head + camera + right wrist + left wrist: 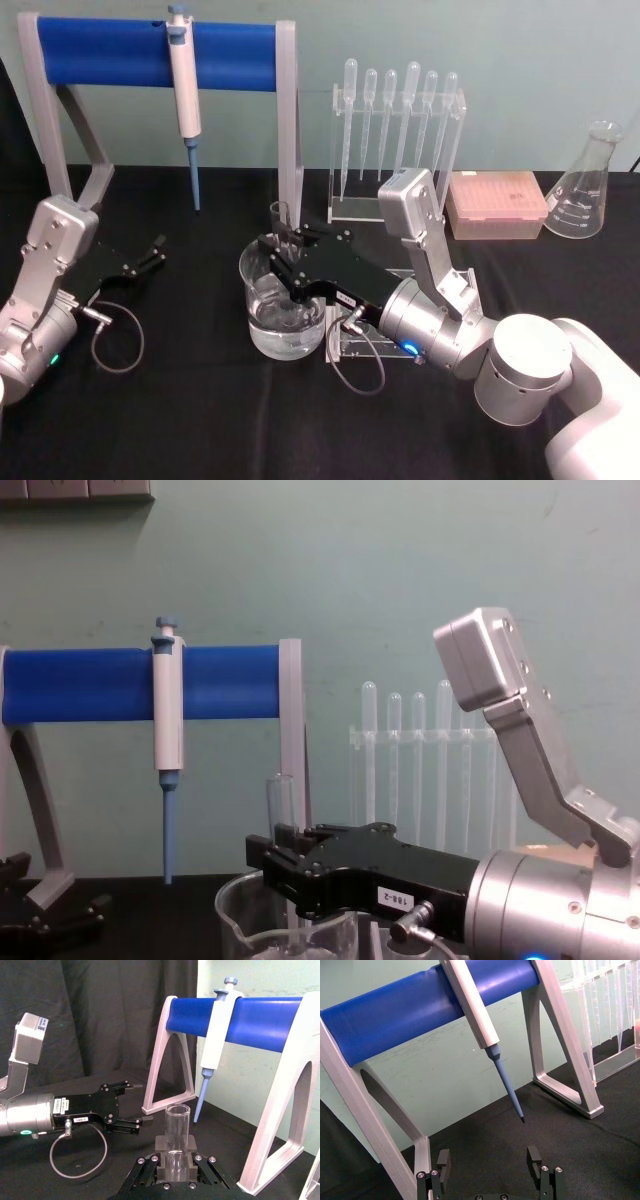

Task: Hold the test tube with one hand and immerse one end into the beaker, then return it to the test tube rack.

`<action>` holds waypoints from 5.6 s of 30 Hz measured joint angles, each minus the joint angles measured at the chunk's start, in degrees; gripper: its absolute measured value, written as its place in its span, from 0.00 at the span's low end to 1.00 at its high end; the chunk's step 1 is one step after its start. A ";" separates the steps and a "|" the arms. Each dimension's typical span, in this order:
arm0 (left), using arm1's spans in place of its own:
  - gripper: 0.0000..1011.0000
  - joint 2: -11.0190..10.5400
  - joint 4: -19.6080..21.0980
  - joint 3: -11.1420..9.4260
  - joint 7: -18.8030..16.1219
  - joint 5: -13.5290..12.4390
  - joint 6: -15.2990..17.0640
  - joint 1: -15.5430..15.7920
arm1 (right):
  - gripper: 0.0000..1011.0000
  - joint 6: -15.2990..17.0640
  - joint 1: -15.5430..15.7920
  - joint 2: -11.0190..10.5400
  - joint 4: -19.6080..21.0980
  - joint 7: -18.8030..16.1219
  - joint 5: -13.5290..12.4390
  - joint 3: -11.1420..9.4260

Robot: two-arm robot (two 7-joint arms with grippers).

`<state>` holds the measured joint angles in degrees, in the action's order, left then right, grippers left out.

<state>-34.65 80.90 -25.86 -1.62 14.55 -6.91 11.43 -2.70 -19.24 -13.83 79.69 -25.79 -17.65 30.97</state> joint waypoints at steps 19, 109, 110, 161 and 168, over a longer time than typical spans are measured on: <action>0.99 0.00 0.00 0.00 0.00 0.00 0.00 0.00 | 0.22 0.04 -0.04 -0.02 0.00 0.05 -0.08 0.00; 0.99 0.00 0.00 0.00 0.00 0.00 0.00 0.00 | 0.22 0.04 -0.03 -0.02 0.00 0.05 -0.08 0.00; 0.99 0.00 0.00 0.00 0.00 0.00 0.00 0.00 | 0.22 0.04 -0.04 -0.02 0.00 0.05 -0.08 0.00; 0.99 0.00 0.00 0.00 0.00 0.00 0.00 0.00 | 0.22 0.04 -0.04 -0.02 -0.01 0.05 -0.08 0.00; 0.99 0.00 0.00 0.00 0.00 0.00 0.00 0.00 | 0.22 0.03 -0.04 -0.02 0.00 0.05 -0.08 0.00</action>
<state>-34.65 80.90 -25.86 -1.62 14.55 -6.91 11.43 -2.67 -19.28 -13.85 79.69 -25.75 -17.73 30.97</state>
